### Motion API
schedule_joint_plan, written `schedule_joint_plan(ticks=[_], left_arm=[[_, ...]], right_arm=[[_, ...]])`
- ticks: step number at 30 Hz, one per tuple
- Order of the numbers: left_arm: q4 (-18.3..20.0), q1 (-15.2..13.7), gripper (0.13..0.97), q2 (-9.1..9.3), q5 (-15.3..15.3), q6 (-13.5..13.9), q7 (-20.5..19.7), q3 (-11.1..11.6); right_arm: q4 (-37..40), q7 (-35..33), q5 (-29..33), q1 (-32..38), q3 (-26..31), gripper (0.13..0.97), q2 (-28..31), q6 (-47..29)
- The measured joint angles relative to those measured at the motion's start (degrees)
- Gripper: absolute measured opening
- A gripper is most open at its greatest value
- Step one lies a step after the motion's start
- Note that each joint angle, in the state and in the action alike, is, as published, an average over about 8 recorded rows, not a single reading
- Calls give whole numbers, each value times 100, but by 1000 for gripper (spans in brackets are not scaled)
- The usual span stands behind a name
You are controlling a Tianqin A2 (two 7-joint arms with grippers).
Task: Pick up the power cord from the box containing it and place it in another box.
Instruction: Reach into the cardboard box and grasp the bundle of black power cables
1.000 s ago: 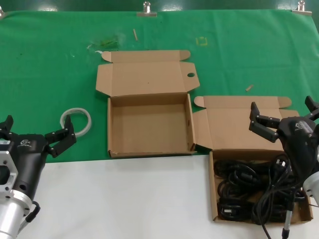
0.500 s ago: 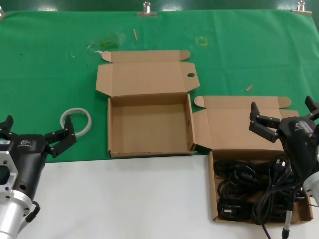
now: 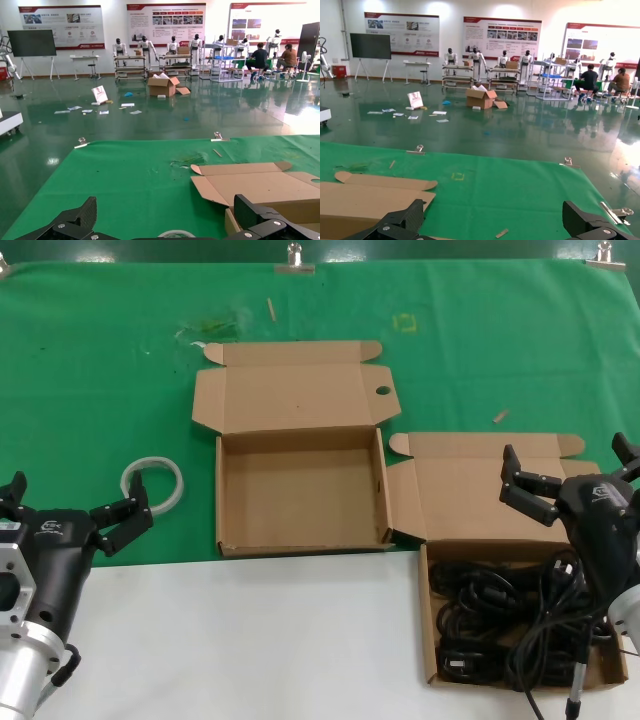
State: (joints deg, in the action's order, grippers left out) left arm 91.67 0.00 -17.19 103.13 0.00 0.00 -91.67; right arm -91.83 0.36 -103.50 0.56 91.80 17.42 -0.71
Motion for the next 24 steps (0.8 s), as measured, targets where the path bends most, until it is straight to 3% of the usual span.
schedule_joint_plan(ticks=[9,19,24], left_arm=[[0,0,966,0,0,0,0,0],[0,0,939,0,-1,0,0,0],[0,0,892,0,-1,0,0,0]], right_arm=[[-124,8,-143,-69,161,965,107,227],[-213,-143,-854,-426,589,965,64,1111],[-529,-588,-778,-621,358,965,-238,660]])
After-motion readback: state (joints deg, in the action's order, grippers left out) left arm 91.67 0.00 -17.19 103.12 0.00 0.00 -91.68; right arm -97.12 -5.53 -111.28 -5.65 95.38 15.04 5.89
